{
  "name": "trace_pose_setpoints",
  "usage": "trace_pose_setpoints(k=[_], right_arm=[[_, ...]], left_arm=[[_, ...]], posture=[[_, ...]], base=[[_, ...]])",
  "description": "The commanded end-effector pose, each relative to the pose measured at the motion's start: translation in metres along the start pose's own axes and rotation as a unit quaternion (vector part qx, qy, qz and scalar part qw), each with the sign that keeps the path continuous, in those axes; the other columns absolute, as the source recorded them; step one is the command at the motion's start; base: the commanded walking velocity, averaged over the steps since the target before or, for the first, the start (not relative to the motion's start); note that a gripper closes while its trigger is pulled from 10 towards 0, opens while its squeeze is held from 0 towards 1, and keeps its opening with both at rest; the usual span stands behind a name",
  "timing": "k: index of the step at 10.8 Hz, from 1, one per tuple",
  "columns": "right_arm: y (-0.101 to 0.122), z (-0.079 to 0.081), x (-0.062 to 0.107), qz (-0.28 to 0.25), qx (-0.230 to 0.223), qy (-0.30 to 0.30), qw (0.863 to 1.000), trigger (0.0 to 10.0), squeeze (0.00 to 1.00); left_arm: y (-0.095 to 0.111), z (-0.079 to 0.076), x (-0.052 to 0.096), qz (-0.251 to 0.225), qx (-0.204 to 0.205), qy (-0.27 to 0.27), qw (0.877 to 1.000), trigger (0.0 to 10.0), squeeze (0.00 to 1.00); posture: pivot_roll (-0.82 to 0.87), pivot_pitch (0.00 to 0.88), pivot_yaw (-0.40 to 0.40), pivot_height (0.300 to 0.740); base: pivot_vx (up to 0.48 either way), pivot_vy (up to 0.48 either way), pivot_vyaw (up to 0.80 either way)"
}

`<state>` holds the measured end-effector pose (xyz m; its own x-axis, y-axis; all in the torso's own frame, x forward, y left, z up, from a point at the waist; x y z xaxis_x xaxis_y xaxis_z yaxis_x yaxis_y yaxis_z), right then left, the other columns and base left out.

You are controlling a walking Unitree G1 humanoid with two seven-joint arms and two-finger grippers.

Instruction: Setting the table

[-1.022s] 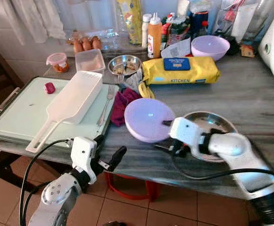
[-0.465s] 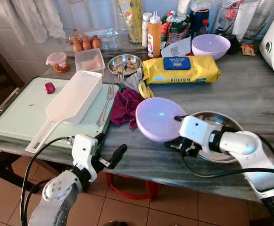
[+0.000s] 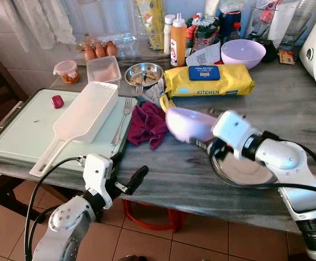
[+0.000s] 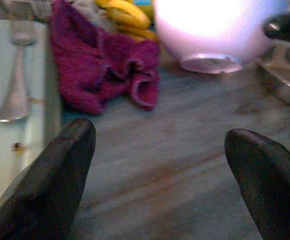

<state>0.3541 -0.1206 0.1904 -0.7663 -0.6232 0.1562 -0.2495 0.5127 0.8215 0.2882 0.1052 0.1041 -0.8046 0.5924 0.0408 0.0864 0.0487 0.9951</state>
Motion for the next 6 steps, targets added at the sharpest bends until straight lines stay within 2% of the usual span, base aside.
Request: trace_pose_setpoints(k=[1, 4, 6], right_arm=[[0.017, -0.005, 0.002, -0.033, -0.001, -0.016, 0.999, 10.0, 0.00], [0.014, 0.007, 0.000, -0.039, -0.019, -0.002, 0.999, 10.0, 0.00], [0.022, 0.011, -0.001, -0.059, -0.037, 0.009, 0.998, 10.0, 0.00]], left_arm=[[0.001, -0.002, 0.004, 0.001, 0.003, -0.014, 1.000, 10.0, 0.00], [-0.001, -0.001, 0.001, 0.003, 0.002, -0.016, 1.000, 10.0, 0.00], [-0.003, 0.001, 0.000, 0.006, -0.001, -0.015, 1.000, 10.0, 0.00]], posture=[[-0.02, 0.107, 0.102, 0.740], [-0.03, 0.102, 0.104, 0.740], [-0.03, 0.098, 0.101, 0.740]], base=[[0.000, 0.000, 0.00], [0.000, 0.000, 0.00], [0.000, 0.000, 0.00]])
Point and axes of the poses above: a point about 5 cm out from each wrist's last joint towards the gripper, its own x axis pointing back from the gripper into the wrist, its own y axis along the axis of the wrist's last joint, z = x × y, the point moved 6 cm from there along -x, pointing out of the wrist towards the gripper, and after that the axes turned 3 degrees about -x, right-handed, at the moved point
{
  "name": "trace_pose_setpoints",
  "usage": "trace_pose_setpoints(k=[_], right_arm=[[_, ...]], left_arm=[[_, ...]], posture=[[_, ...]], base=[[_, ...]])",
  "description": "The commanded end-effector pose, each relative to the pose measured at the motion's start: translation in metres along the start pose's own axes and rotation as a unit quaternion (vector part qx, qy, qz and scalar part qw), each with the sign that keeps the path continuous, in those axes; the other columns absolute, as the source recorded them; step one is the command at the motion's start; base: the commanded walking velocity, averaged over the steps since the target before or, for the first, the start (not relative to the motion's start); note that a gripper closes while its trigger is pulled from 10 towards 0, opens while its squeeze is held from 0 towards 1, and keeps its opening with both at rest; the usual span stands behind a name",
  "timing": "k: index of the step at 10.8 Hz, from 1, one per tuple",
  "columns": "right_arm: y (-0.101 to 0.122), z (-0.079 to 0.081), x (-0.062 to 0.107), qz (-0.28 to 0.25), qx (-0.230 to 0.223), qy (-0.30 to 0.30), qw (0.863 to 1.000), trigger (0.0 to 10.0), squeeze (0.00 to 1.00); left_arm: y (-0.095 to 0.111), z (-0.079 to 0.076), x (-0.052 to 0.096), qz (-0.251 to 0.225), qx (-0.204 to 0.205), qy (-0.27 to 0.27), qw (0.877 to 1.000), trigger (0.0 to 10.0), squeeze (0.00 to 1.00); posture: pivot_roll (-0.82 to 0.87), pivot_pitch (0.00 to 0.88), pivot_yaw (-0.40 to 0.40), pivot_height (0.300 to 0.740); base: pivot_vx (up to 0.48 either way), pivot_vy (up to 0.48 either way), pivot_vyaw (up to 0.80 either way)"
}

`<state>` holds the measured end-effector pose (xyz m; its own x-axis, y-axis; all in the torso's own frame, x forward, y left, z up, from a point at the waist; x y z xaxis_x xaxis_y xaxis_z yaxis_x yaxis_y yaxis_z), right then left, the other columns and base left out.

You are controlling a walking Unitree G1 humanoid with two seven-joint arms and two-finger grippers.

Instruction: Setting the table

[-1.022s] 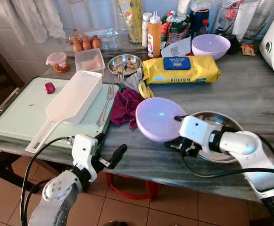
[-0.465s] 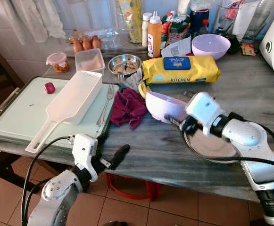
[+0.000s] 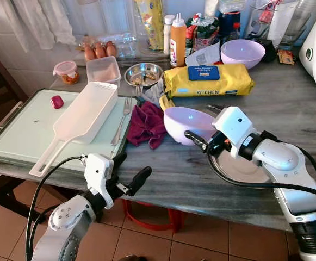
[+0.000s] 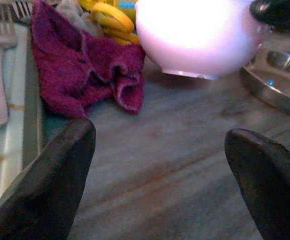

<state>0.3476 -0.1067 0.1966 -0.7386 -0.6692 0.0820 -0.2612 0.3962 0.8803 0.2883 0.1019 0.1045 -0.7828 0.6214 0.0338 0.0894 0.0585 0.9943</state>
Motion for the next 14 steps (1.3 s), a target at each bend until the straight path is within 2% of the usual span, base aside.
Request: trace_pose_setpoints(k=[1, 4, 7, 9, 11, 12, 14], right_arm=[[0.014, 0.003, 0.000, -0.026, -0.009, 0.009, 1.000, 10.0, 0.00], [0.024, 0.010, -0.003, -0.051, -0.048, 0.027, 0.997, 10.0, 0.00], [0.023, 0.004, -0.003, -0.048, -0.037, 0.002, 0.998, 10.0, 0.00], [0.027, 0.001, 0.000, -0.055, -0.049, -0.013, 0.997, 10.0, 0.00], [0.029, 0.001, 0.021, -0.056, -0.086, -0.006, 0.995, 10.0, 0.00], [0.022, 0.001, 0.035, -0.043, -0.106, -0.012, 0.993, 10.0, 0.00], [0.018, 0.000, 0.052, -0.024, -0.130, -0.016, 0.991, 10.0, 0.00]], left_arm=[[-0.004, 0.004, 0.003, 0.010, -0.007, 0.006, 1.000, 10.0, 0.00], [-0.004, 0.004, 0.001, 0.010, -0.009, 0.006, 1.000, 10.0, 0.00], [-0.003, 0.002, 0.000, 0.008, -0.009, 0.004, 1.000, 10.0, 0.00], [-0.002, 0.001, -0.002, 0.005, -0.009, 0.001, 1.000, 10.0, 0.00], [0.014, -0.003, -0.005, -0.023, -0.002, -0.014, 1.000, 10.0, 0.00], [0.016, -0.009, -0.005, -0.026, 0.003, -0.032, 0.999, 10.0, 0.00], [0.012, -0.012, -0.002, -0.021, 0.009, -0.041, 0.999, 10.0, 0.00]], posture=[[-0.03, 0.096, 0.101, 0.740], [-0.03, 0.087, 0.099, 0.740], [-0.03, 0.085, 0.096, 0.740], [-0.04, 0.084, 0.096, 0.740], [-0.05, 0.085, 0.090, 0.740], [-0.06, 0.089, 0.091, 0.740], [-0.08, 0.102, 0.099, 0.740]], base=[[0.000, 0.000, 0.00], [0.000, 0.000, 0.00], [0.000, 0.000, 0.00], [0.000, 0.000, 0.00], [0.000, 0.000, 0.00], [0.000, 0.000, 0.00], [0.000, 0.000, 0.00]])
Point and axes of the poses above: a point about 5 cm out from each wrist's last joint towards the gripper, its own x axis pointing back from the gripper into the wrist, its own y axis along the axis of the wrist's last joint, z = x × y, the point moved 6 cm from there along -x, pointing out of the wrist towards the gripper, and after that the axes turned 3 degrees about -x, right-handed, at the moved point
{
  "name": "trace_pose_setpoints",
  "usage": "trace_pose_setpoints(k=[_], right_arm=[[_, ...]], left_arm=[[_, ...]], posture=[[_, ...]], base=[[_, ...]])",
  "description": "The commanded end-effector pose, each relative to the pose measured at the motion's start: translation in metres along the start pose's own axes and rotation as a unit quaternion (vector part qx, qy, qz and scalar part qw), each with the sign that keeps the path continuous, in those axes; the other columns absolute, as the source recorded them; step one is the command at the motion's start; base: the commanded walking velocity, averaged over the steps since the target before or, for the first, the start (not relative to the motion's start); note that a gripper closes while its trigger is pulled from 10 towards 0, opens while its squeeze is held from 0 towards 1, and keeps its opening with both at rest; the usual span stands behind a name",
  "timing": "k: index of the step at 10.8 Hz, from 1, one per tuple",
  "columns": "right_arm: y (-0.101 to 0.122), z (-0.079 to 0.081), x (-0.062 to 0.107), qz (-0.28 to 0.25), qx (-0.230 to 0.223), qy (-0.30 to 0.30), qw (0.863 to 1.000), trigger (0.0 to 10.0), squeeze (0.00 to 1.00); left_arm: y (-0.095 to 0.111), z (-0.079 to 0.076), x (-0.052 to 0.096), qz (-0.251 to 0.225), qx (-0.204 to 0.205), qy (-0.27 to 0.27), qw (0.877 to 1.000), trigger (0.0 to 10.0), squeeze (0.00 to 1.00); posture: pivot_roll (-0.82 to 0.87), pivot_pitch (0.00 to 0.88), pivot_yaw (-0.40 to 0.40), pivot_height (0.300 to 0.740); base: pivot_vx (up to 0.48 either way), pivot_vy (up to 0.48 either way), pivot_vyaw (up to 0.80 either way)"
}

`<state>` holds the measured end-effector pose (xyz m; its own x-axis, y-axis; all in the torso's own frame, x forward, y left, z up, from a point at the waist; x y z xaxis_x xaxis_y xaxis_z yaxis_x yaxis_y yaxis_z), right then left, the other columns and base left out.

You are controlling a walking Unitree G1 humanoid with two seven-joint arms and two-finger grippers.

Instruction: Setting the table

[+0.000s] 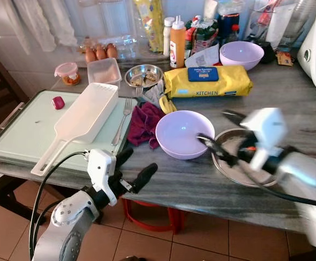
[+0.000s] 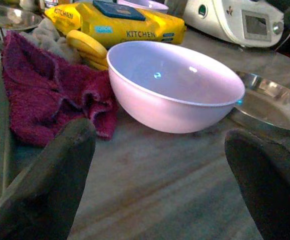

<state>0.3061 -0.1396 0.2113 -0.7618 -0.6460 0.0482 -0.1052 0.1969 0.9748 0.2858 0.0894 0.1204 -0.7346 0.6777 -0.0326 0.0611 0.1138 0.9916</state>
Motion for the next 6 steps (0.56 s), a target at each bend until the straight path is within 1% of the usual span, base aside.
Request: trace_pose_setpoints(k=[1, 2, 3, 4, 5, 6], right_arm=[[0.004, 0.003, 0.006, 0.004, 0.001, 0.005, 1.000, 10.0, 0.00], [-0.011, 0.001, 0.014, 0.048, 0.001, -0.005, 0.999, 10.0, 0.00], [-0.017, 0.002, 0.017, 0.067, -0.001, -0.005, 0.998, 10.0, 0.00], [-0.030, 0.007, 0.024, 0.110, -0.006, 0.007, 0.994, 10.0, 0.00], [-0.034, 0.007, 0.026, 0.119, -0.009, 0.005, 0.993, 10.0, 0.00], [-0.043, 0.007, 0.030, 0.139, -0.016, 0.000, 0.990, 10.0, 0.00]], left_arm=[[-0.004, -0.001, 0.004, 0.012, 0.003, -0.008, 1.000, 10.0, 0.00], [-0.009, -0.002, 0.001, 0.023, 0.008, -0.020, 0.999, 10.0, 0.00], [-0.012, 0.000, 0.000, 0.031, 0.004, -0.027, 0.999, 10.0, 0.00], [-0.011, 0.000, 0.000, 0.031, 0.016, -0.044, 0.998, 10.0, 0.00], [-0.012, 0.000, 0.000, 0.034, 0.015, -0.051, 0.998, 10.0, 0.00], [-0.017, -0.003, 0.002, 0.044, 0.013, -0.066, 0.997, 10.0, 0.00]], posture=[[-0.09, 0.107, 0.103, 0.740], [-0.11, 0.112, 0.107, 0.740], [-0.12, 0.115, 0.108, 0.740], [-0.13, 0.118, 0.109, 0.740], [-0.14, 0.120, 0.111, 0.740], [-0.14, 0.126, 0.113, 0.740]], base=[[0.000, 0.000, 0.00], [0.000, 0.000, 0.00], [0.000, 0.000, 0.00], [0.000, 0.000, 0.00], [0.000, 0.000, 0.00], [0.000, 0.000, 0.00]])
Point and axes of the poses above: a point about 5 cm out from each wrist's last joint towards the gripper, its own x axis pointing back from the gripper into the wrist, its own y axis along the axis of the wrist's last joint, z = x × y, the point moved 6 cm from there along -x, pointing out of the wrist towards the gripper, and after that the axes turned 3 degrees about -x, right-handed, at the moved point
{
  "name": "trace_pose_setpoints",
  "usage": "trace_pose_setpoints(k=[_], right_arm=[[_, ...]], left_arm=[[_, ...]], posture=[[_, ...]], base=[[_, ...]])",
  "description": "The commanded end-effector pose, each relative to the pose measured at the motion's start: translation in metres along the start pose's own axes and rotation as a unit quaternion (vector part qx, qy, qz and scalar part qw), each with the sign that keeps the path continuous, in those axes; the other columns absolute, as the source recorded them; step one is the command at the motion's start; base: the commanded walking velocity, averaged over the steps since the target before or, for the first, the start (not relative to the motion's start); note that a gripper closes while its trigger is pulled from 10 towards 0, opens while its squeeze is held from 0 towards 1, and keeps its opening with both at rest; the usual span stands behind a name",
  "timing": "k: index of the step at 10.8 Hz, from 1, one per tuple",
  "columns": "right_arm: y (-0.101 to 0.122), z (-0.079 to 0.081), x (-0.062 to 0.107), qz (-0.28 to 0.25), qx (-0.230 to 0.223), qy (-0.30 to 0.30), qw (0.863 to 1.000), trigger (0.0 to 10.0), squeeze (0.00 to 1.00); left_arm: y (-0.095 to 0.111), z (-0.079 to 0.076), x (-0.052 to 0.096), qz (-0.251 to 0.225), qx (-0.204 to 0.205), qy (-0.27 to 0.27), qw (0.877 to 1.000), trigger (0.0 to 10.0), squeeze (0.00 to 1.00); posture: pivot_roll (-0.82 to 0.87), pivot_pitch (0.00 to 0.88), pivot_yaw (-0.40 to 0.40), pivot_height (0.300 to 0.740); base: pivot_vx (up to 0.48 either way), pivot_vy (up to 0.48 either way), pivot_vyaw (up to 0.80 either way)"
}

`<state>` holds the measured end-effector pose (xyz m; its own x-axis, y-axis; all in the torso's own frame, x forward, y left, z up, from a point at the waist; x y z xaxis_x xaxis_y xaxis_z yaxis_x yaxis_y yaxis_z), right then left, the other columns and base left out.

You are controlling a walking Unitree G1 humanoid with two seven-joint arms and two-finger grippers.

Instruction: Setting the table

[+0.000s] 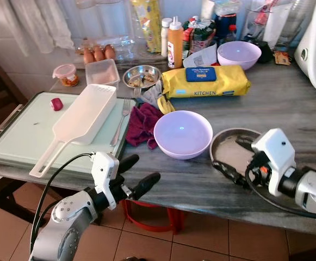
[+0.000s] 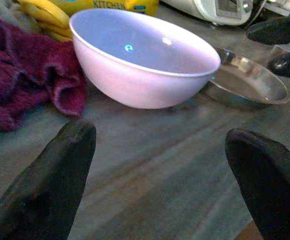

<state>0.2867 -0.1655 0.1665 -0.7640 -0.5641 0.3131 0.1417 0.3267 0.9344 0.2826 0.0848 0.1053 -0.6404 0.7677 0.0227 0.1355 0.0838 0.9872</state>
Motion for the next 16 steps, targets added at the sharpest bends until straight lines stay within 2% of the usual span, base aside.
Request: trace_pose_setpoints(k=[1, 3, 5, 6, 8, 10, 13, 16], right_arm=[[-0.002, 0.003, -0.001, 0.011, 0.005, 0.002, 1.000, 10.0, 0.00], [-0.007, -0.006, -0.006, 0.031, 0.019, -0.009, 0.999, 10.0, 0.00], [-0.013, -0.026, -0.004, 0.057, 0.035, -0.048, 0.997, 10.0, 0.00], [-0.026, -0.031, -0.002, 0.086, 0.042, -0.055, 0.994, 10.0, 0.00], [-0.048, -0.024, -0.003, 0.120, 0.007, -0.037, 0.992, 10.0, 0.00], [-0.055, -0.016, -0.010, 0.123, -0.010, -0.020, 0.992, 10.0, 0.00], [-0.053, -0.013, -0.018, 0.113, -0.014, -0.015, 0.993, 10.0, 0.00], [-0.037, -0.012, -0.026, 0.086, -0.012, -0.012, 0.996, 10.0, 0.00]], left_arm=[[-0.006, -0.002, 0.001, 0.012, -0.006, -0.010, 1.000, 10.0, 0.00], [-0.006, 0.000, 0.000, 0.009, -0.025, -0.004, 1.000, 10.0, 0.00], [-0.001, 0.018, 0.000, -0.003, -0.052, 0.034, 0.998, 10.0, 0.00], [-0.001, 0.021, 0.000, -0.002, -0.058, 0.034, 0.998, 10.0, 0.00], [-0.001, 0.020, -0.004, -0.007, -0.060, 0.032, 0.998, 10.0, 0.00], [-0.002, 0.016, -0.005, -0.008, -0.058, 0.030, 0.998, 10.0, 0.00], [-0.002, 0.016, -0.005, -0.010, -0.057, 0.034, 0.998, 10.0, 0.00], [-0.002, 0.016, -0.005, -0.009, -0.056, 0.033, 0.998, 10.0, 0.00]], posture=[[-0.14, 0.128, 0.108, 0.740], [-0.13, 0.129, 0.098, 0.740], [-0.13, 0.130, 0.087, 0.740], [-0.12, 0.128, 0.085, 0.740], [-0.13, 0.128, 0.085, 0.740], [-0.12, 0.126, 0.086, 0.740], [-0.11, 0.124, 0.086, 0.740], [-0.11, 0.122, 0.085, 0.740]], base=[[0.000, 0.000, 0.00], [0.000, 0.000, 0.00], [0.000, 0.000, 0.00], [0.000, 0.000, 0.00], [0.000, 0.000, 0.00], [0.000, 0.000, 0.00], [0.000, 0.000, 0.00], [0.000, 0.000, 0.00]])
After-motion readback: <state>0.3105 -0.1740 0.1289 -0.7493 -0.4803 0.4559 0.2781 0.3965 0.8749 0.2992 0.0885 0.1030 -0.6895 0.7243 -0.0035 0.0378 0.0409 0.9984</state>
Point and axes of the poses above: a point about 5 cm out from each wrist's last joint towards the gripper, its own x axis pointing back from the gripper into the wrist, its own y axis along the axis of the wrist's last joint, z = x × y, the point moved 6 cm from there along -x, pointing out of the wrist towards the gripper, and after that the axes turned 3 degrees about -x, right-handed, at the moved point
